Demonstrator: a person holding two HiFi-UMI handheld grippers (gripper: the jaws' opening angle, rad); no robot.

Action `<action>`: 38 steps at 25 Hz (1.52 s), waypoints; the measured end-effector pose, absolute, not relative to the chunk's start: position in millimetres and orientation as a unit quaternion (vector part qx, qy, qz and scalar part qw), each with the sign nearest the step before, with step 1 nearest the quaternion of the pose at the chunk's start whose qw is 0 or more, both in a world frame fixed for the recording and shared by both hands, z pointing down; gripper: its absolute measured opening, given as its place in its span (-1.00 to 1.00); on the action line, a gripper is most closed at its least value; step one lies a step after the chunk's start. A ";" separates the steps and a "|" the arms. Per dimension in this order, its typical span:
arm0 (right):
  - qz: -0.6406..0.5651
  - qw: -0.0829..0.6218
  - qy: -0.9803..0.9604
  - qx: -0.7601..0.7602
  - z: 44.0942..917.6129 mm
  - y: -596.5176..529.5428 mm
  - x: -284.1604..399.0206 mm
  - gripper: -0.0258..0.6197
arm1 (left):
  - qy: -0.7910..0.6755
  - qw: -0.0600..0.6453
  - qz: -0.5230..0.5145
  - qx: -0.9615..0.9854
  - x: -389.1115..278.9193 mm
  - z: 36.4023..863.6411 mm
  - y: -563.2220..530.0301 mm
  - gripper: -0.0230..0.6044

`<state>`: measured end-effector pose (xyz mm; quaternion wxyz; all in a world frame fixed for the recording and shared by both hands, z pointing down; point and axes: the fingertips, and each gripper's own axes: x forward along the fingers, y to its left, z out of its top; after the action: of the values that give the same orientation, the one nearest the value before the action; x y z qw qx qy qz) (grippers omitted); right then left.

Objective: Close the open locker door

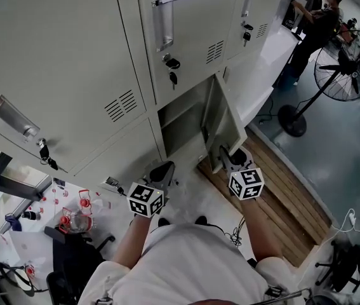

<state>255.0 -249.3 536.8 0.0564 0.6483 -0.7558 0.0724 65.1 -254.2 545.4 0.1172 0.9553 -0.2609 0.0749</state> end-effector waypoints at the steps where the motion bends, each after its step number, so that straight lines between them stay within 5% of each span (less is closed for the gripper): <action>1: 0.072 0.056 -0.757 0.647 536.5 -249.7 250.6 -0.50 | -0.261 0.117 0.075 0.955 63.5 545.4 -254.6 -0.87; 38: 0.056 0.075 -0.830 0.550 534.6 -266.5 163.9 -0.28 | -0.299 0.118 0.068 0.945 36.5 545.2 -260.4 -0.88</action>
<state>163.9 -266.5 534.6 0.0753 0.5503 -0.8296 0.0565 36.5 -260.4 545.2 0.1178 0.9446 -0.2988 0.0680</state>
